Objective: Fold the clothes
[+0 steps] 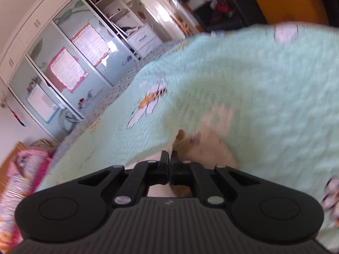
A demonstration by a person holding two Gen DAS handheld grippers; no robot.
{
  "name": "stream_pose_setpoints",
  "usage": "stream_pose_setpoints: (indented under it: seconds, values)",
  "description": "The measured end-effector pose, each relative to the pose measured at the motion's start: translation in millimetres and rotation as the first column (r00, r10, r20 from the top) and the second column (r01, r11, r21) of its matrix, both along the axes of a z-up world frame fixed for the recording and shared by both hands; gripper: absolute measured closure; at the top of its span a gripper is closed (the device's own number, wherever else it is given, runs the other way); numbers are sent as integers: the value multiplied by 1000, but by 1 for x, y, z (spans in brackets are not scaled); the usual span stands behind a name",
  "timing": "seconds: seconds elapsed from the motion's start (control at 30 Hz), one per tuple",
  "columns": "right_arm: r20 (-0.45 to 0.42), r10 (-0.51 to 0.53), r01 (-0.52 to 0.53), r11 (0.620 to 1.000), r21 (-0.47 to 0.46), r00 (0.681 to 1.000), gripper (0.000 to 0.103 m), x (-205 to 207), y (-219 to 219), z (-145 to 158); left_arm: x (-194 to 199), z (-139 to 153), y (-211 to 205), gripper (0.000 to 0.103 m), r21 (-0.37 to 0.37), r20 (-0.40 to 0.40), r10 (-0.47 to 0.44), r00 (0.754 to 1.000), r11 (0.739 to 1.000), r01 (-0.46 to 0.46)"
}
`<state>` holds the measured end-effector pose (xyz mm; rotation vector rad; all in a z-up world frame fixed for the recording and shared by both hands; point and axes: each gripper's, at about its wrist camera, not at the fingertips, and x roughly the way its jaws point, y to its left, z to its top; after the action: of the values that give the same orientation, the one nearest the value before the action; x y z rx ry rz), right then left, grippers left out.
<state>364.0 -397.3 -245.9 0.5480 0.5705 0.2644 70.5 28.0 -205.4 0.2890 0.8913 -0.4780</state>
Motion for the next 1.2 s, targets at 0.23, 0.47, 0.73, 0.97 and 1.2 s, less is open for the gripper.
stream_pose_setpoints:
  seconds: [0.23, 0.47, 0.73, 0.97, 1.2]
  values:
    - [14, 70, -59, 928, -367, 997, 101, 26, 27, 37, 0, -3, 0, 41, -6, -6, 3, 1000, 1000, -3]
    - [-36, 9, -21, 940, -339, 999, 101, 27, 11, 13, -2, -5, 8, 41, 3, -13, 8, 1000, 1000, -8]
    - [-61, -9, -9, 957, -291, 998, 97, 26, 1, 2, -5, -6, 6, 41, 0, -18, -9, 1000, 1000, 9]
    - [52, -139, 144, 983, -110, 989, 68, -39, -6, 25, -5, -2, 9, 41, -5, -5, 10, 1000, 1000, -10]
    - [1, 92, -92, 996, 6, 996, 68, -99, 59, 2, -10, 3, 9, 41, -5, 17, 22, 1000, 1000, -22]
